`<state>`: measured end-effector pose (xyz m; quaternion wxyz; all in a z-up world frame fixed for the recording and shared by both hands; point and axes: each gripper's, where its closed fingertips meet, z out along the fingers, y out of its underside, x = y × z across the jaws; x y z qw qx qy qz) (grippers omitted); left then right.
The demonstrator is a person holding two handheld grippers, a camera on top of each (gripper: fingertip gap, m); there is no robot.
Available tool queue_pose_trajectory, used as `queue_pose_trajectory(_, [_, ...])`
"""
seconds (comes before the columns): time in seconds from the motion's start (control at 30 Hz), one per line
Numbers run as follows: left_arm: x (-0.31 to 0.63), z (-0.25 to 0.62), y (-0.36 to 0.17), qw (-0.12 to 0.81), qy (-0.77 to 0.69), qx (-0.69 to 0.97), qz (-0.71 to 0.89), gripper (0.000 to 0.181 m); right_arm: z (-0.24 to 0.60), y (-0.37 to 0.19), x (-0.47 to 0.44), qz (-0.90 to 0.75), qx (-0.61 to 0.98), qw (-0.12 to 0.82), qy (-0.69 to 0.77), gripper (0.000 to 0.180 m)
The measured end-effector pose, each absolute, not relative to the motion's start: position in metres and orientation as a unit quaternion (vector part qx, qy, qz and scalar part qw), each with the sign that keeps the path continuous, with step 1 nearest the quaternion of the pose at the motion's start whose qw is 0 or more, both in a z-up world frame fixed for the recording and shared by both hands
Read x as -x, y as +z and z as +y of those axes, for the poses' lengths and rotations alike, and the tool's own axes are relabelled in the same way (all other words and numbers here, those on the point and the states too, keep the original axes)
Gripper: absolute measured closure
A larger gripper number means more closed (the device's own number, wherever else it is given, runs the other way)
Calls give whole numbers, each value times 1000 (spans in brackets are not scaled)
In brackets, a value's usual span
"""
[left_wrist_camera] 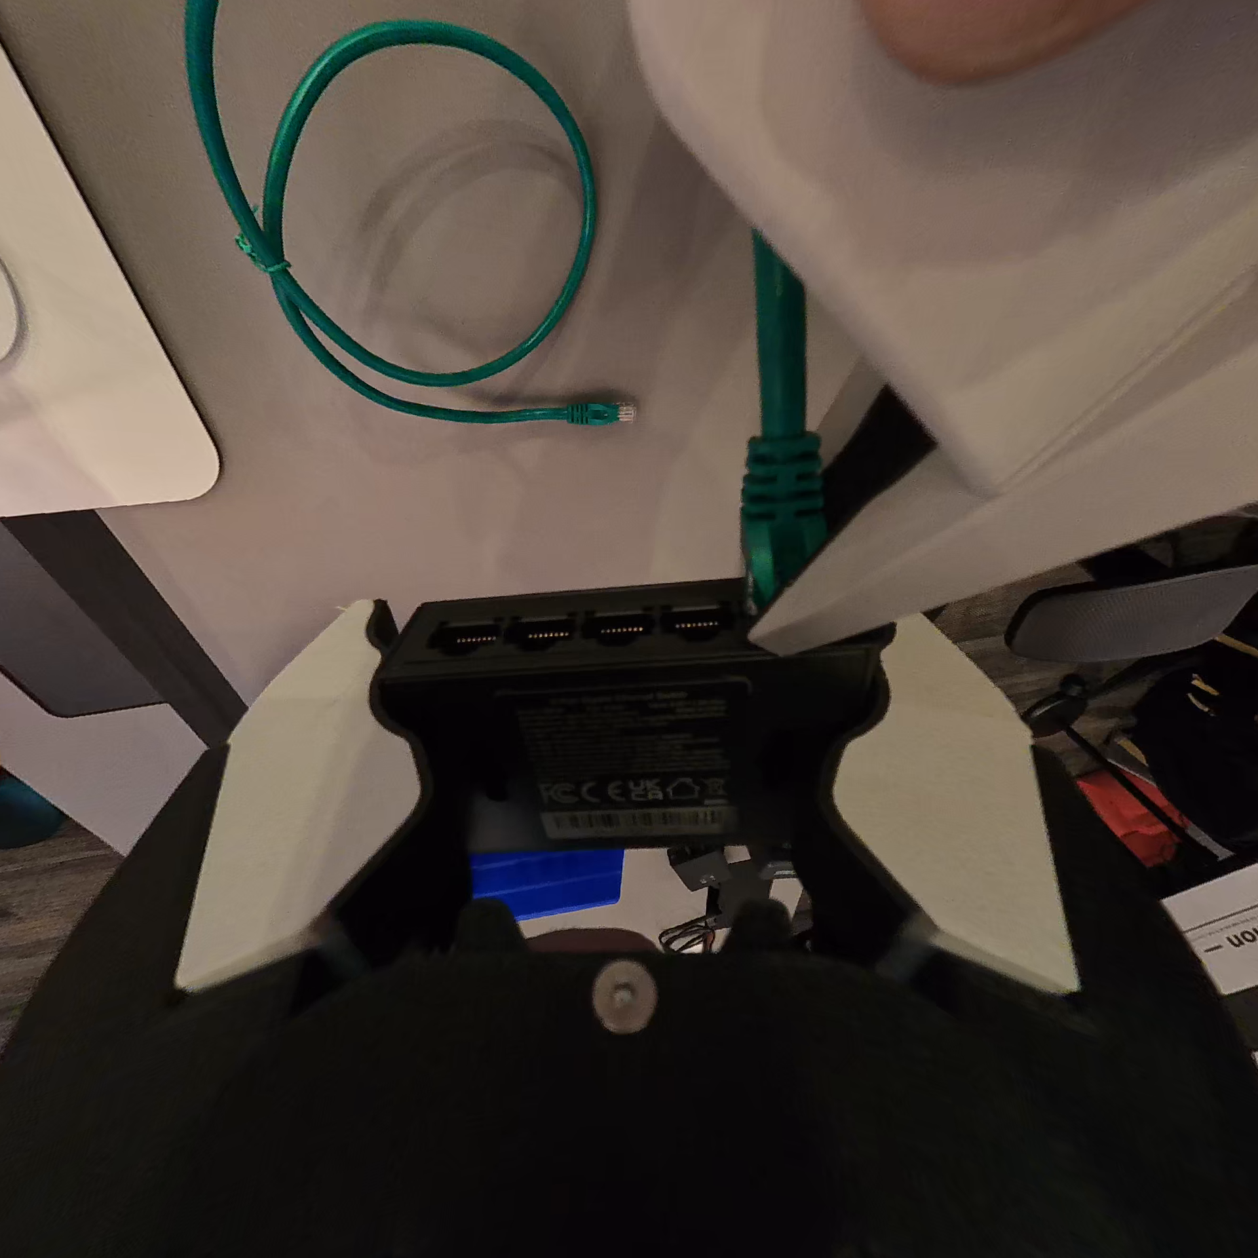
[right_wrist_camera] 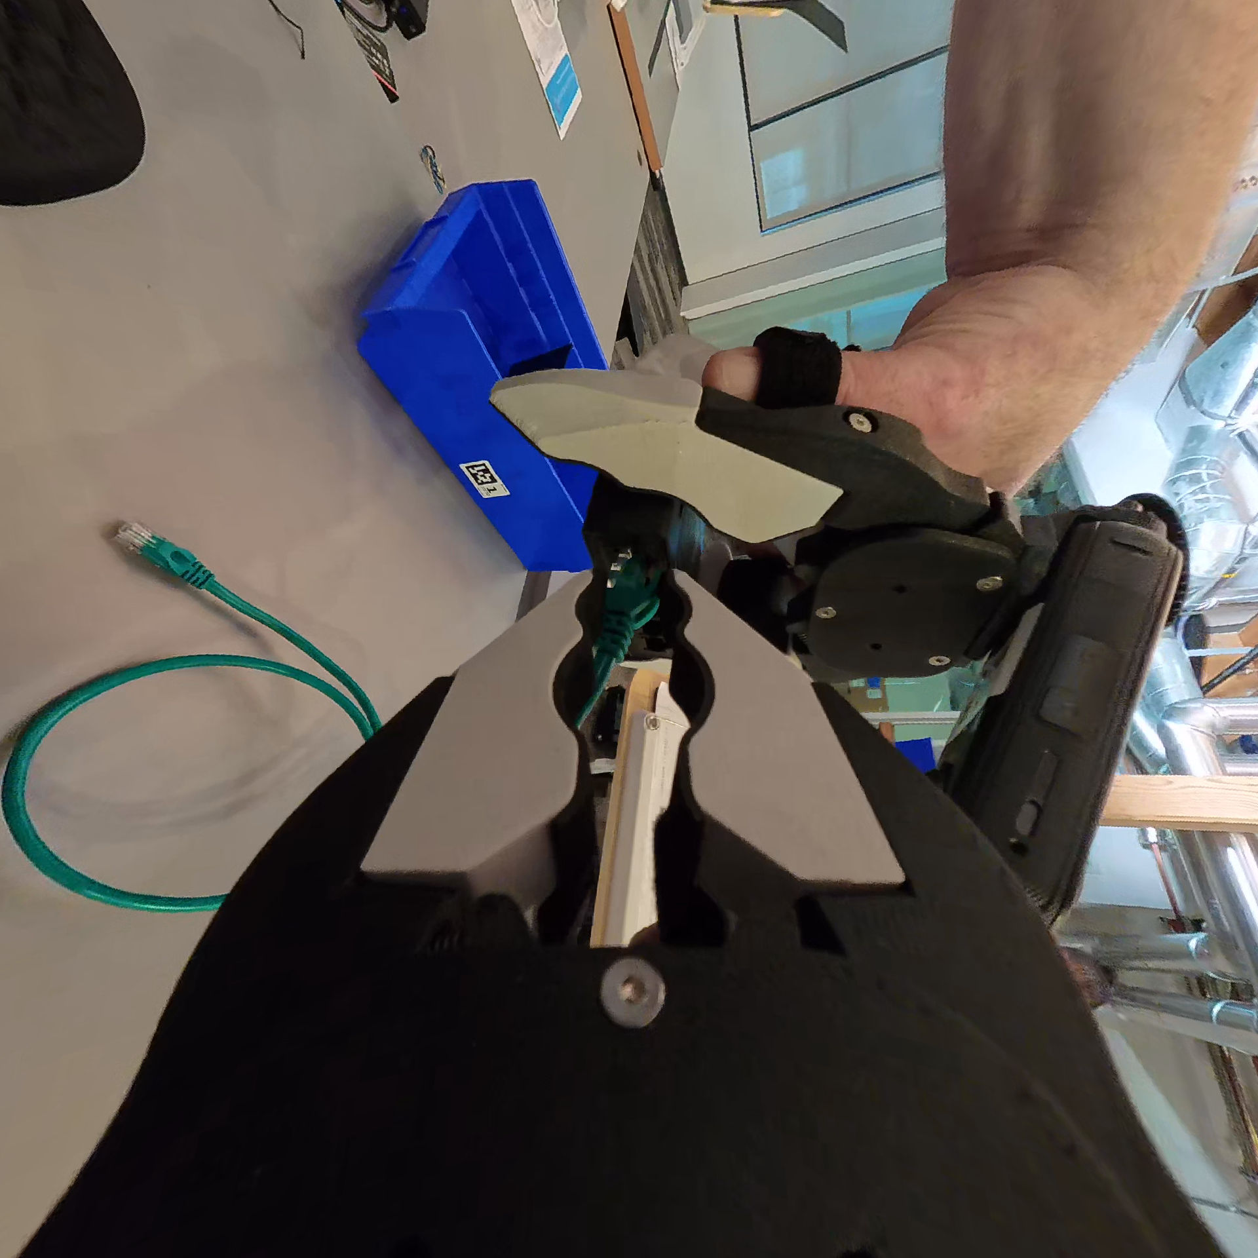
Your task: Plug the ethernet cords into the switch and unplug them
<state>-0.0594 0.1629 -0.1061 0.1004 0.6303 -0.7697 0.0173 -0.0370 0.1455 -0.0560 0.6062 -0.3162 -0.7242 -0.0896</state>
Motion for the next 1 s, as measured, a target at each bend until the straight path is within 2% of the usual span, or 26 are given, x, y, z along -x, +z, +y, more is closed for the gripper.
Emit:
queue_pose_trajectory(0.1, [59, 162, -107, 104, 20, -633, -766, 55, 147, -56, 36, -722, 320, 607, -84, 157])
queue_pose_trajectory(0.2, [55, 162, -106, 106, 30, -636, -764, 55, 148, -52, 33, -718, 325, 609, -88, 157])
queue_pose_trajectory(1.0, [46, 164, -107, 109, 37, -635, -764, 55, 149, -54, 25, -724, 351, 587, -90, 169])
